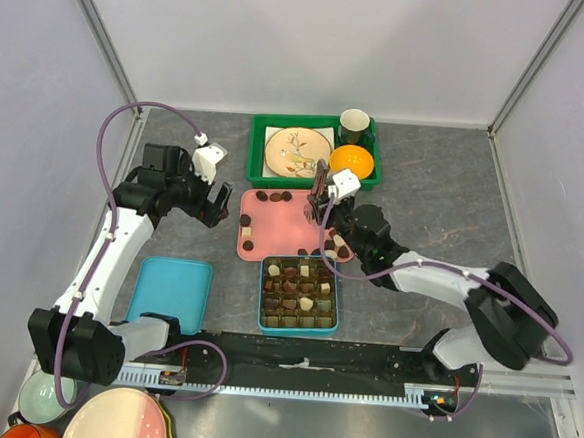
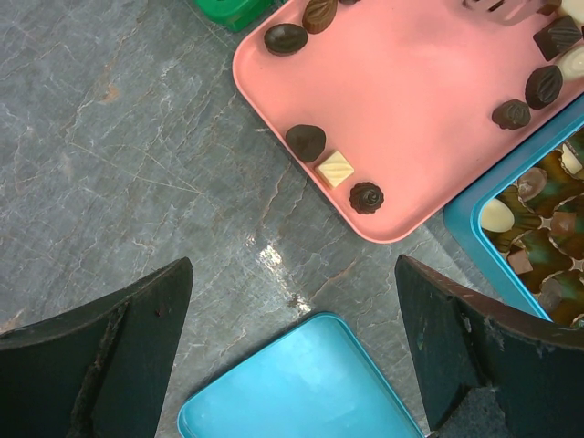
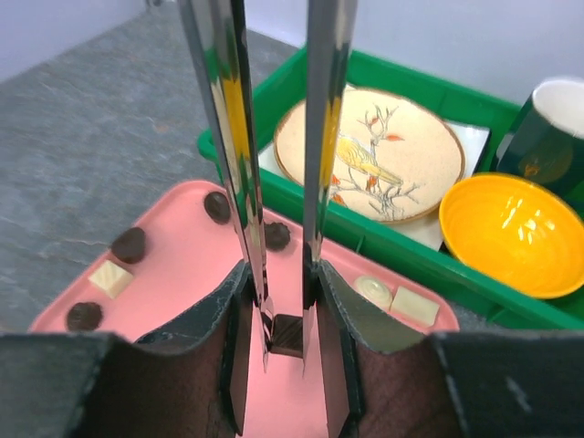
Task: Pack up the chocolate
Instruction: Pick up the fake chocolate from the plate, then place the fake chocolate in the packing box.
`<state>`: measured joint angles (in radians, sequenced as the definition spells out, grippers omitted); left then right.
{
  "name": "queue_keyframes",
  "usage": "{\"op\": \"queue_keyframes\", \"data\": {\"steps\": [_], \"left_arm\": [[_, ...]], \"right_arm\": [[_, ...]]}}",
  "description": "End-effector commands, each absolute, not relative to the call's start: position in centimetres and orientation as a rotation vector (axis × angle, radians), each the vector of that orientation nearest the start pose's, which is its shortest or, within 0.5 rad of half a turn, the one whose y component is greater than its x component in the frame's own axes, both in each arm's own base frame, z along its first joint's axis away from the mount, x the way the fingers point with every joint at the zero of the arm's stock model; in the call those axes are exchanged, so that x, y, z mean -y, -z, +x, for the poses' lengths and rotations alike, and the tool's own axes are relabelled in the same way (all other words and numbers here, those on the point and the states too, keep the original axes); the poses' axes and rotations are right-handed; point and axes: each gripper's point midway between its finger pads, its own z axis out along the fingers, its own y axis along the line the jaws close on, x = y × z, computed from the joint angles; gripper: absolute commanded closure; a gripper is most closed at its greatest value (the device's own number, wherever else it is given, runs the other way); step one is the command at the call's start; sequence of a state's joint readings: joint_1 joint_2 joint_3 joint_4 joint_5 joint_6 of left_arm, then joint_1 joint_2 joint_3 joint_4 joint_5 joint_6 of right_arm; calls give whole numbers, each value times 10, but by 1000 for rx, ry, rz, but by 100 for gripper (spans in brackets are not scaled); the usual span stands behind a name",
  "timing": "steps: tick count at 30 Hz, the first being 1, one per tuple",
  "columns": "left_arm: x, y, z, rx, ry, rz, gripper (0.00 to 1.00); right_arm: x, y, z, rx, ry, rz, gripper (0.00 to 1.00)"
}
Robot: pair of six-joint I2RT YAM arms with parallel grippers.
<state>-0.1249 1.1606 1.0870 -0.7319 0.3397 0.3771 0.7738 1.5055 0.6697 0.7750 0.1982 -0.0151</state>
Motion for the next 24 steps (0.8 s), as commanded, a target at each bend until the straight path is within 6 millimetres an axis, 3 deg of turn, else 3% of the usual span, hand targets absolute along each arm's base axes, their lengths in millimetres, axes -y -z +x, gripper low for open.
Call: {"op": "queue_keyframes", "data": {"steps": [1, 2, 4, 6, 9, 15, 16, 18, 24], "left_arm": [[79, -200, 296, -2199, 256, 743, 1], [79, -201, 296, -2195, 256, 745, 1], [80, -199, 295, -2199, 263, 747, 1], [81, -198, 294, -2199, 276, 753, 1], [83, -198, 296, -2201, 284, 750, 1], [81, -196, 296, -2211, 273, 742, 1], [80, -196, 296, -2212, 272, 740, 1], [80, -195, 296, -2214, 266, 742, 1], [79, -194, 296, -2217, 263, 741, 1]], "right_arm": [[-291, -242, 320, -1441, -535, -539, 68], [-290, -236, 312, -1474, -550, -574, 69], [-289, -243, 286, -1443, -625, -645, 68], [-285, -231, 271, -1492, -642, -708, 68], [-271, -232, 249, -1527, -673, -722, 68], [-261, -228, 212, -1591, -777, -741, 70], [-260, -220, 205, -1634, -789, -758, 70], [-261, -225, 192, -1632, -820, -772, 70], [-256, -218, 166, -1697, -877, -752, 69]]}}
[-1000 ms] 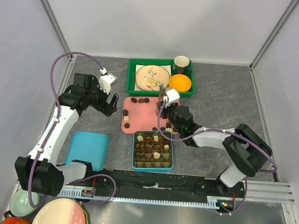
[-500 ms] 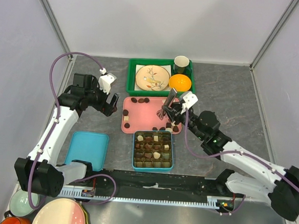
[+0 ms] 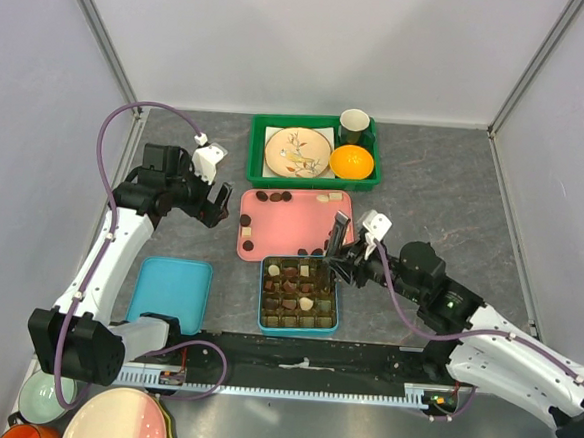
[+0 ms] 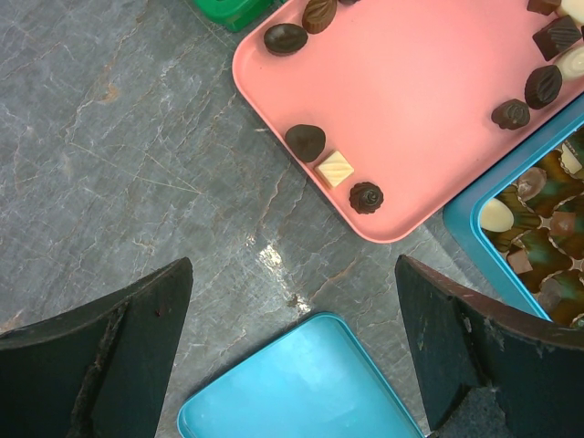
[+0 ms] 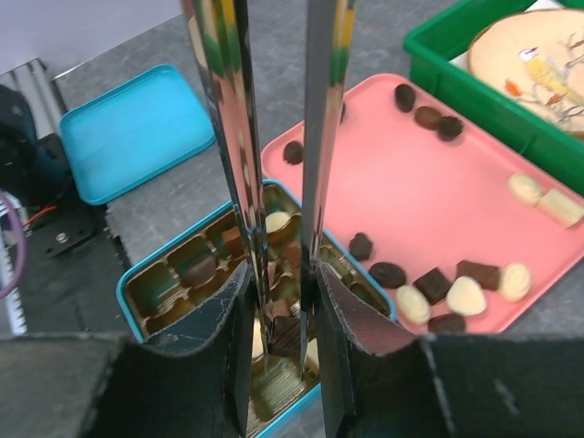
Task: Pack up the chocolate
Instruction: Place the fake chocolate in the packing box.
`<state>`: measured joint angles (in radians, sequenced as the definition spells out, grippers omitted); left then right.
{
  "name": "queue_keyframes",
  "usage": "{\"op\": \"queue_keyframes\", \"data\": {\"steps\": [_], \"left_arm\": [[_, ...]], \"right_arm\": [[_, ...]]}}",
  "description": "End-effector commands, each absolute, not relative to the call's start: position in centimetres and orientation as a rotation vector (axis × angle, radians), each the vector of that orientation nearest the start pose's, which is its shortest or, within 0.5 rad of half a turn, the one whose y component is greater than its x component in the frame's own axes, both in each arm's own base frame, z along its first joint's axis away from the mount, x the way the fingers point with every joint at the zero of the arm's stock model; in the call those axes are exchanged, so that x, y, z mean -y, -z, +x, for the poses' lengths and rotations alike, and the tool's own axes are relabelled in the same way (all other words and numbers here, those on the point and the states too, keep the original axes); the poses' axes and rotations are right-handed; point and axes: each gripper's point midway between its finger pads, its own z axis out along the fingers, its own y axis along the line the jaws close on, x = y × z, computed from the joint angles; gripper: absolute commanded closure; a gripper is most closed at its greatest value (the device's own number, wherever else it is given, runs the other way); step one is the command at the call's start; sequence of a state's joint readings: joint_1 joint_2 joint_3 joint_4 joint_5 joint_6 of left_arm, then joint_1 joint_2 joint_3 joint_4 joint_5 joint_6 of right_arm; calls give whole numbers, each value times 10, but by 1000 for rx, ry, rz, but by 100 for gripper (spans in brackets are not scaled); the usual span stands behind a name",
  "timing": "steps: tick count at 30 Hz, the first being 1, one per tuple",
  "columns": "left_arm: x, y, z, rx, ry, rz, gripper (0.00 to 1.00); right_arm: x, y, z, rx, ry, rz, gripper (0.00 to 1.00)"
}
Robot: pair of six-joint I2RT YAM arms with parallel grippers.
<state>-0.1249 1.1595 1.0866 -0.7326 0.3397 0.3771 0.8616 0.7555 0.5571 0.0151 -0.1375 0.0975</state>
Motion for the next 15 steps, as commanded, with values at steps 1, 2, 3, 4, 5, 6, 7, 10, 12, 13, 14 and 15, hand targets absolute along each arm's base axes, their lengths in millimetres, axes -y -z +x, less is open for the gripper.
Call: {"op": "queue_keyframes", "data": {"steps": [1, 2, 3, 4, 5, 6, 7, 10, 12, 13, 14, 15], "left_arm": [[79, -195, 296, -2214, 263, 743, 1], [79, -195, 296, -2216, 264, 741, 1], [79, -196, 296, -2213, 263, 741, 1], [80, -196, 296, -2211, 265, 742, 1], [80, -196, 296, -2213, 266, 740, 1], [80, -196, 296, -2213, 266, 740, 1], [80, -196, 296, -2213, 265, 742, 1], [80, -196, 295, -2212, 268, 739, 1], [79, -196, 294, -2212, 264, 739, 1], [79, -196, 294, -2211, 261, 740, 1], [79, -197, 294, -2211, 261, 740, 1], [78, -196, 294, -2212, 259, 741, 1]], "right_arm": [[-256, -216, 163, -1708, -885, -748, 69], [-255, -215, 160, -1715, -900, -735, 69], [-257, -215, 155, -1719, -912, -737, 69], [-256, -213, 155, -1725, -904, -730, 68], [-255, -211, 153, -1731, -907, -725, 68], [-256, -210, 150, -1736, -911, -729, 67], [-257, -208, 150, -1740, -909, -730, 67], [-260, -203, 148, -1756, -901, -739, 63], [-259, -199, 149, -1765, -876, -743, 57], [-257, -199, 153, -1764, -854, -728, 55], [-258, -200, 153, -1760, -852, -733, 51], [-256, -202, 158, -1750, -825, -720, 50]]}}
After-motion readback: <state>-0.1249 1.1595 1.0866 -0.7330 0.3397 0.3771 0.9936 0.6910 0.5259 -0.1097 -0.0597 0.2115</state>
